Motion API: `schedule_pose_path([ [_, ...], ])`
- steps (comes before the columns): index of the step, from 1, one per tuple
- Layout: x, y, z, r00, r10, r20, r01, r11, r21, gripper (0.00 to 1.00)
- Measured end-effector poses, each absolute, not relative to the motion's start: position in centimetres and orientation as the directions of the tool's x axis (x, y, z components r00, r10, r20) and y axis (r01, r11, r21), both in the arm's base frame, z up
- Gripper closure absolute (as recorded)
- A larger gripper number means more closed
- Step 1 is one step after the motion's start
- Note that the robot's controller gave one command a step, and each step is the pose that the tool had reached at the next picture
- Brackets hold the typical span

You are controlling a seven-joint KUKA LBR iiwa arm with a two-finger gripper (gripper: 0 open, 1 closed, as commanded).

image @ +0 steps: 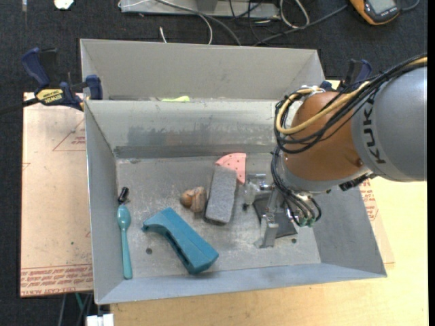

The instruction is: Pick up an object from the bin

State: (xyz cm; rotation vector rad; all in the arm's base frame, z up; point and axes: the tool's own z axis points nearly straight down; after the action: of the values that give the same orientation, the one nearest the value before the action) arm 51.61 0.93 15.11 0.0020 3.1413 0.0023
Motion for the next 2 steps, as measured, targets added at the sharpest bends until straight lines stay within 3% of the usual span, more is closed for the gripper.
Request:
schedule_pose_path([
  [1,51.6,0.9,15.1,-1.000,0.001,-0.001,0.001,1.000,0.001,0.00],
  [2,52.2,-4.7,10.9,-0.996,0.093,-0.003,0.093,0.996,0.003,0.00],
])
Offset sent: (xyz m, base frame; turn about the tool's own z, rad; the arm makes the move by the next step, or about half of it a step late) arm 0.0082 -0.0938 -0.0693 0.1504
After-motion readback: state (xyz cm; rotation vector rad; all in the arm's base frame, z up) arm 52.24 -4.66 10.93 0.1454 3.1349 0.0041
